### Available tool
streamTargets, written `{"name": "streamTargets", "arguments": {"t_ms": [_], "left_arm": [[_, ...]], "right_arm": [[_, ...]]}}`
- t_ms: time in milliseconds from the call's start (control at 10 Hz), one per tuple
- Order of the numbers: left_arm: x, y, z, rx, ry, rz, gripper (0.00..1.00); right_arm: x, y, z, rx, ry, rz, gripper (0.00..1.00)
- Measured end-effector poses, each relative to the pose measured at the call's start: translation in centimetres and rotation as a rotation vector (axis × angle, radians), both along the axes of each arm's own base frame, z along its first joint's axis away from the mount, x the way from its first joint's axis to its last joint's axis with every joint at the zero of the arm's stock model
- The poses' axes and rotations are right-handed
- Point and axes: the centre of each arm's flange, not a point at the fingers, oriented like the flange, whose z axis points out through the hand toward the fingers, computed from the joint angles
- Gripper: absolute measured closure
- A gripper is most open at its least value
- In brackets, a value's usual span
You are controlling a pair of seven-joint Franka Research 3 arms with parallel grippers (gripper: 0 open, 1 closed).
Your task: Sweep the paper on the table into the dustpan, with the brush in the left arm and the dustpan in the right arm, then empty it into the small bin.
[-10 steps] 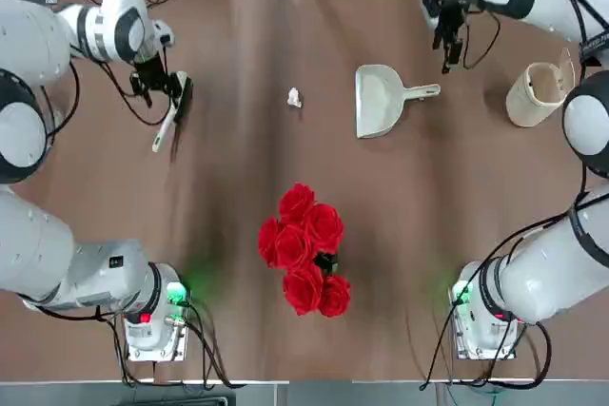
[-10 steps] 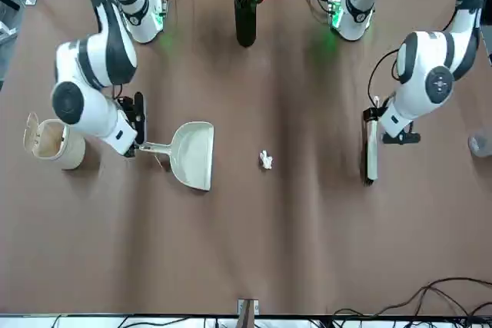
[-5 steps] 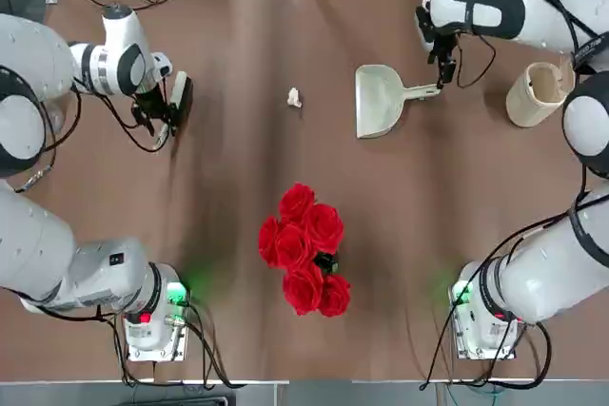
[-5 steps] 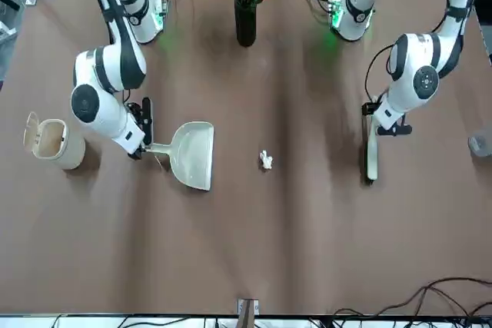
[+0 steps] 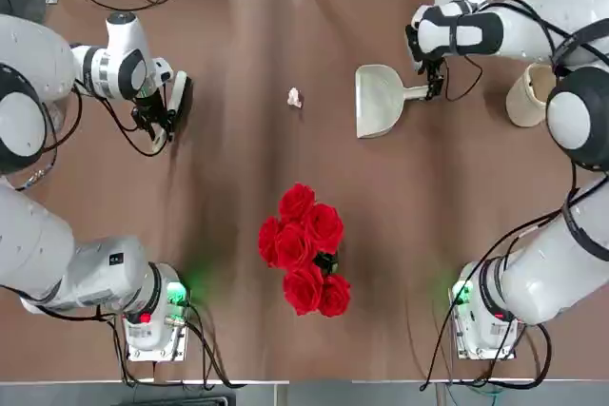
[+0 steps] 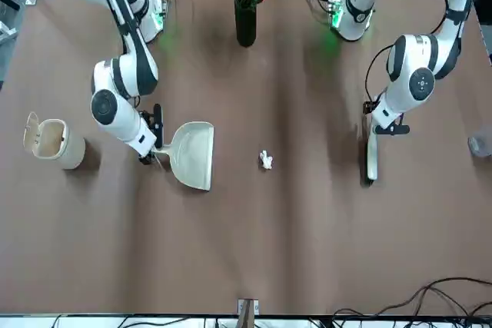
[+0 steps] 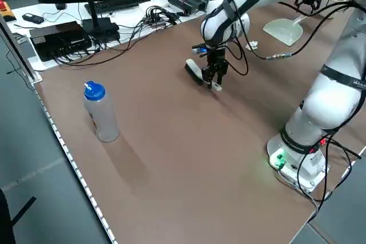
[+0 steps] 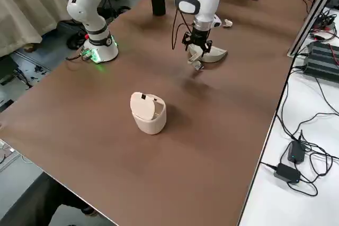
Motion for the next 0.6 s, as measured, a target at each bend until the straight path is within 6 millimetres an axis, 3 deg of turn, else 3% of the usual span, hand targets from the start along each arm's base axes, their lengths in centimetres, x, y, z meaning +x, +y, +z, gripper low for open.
{"name": "streamTargets", "arguments": {"t_ms": [200,600], "left_arm": [[-0.1,0.1,-0.3,0.007,0.007,-0.011,0.48],[0.2,0.1,-0.2,0.007,-0.003,-0.008,0.73]], "right_arm": [[0.2,0.0,-1.3,-0.003,-0.007,0.0,0.02],[0.4,-0.2,-2.0,-0.006,-0.013,-0.004,0.17]]}}
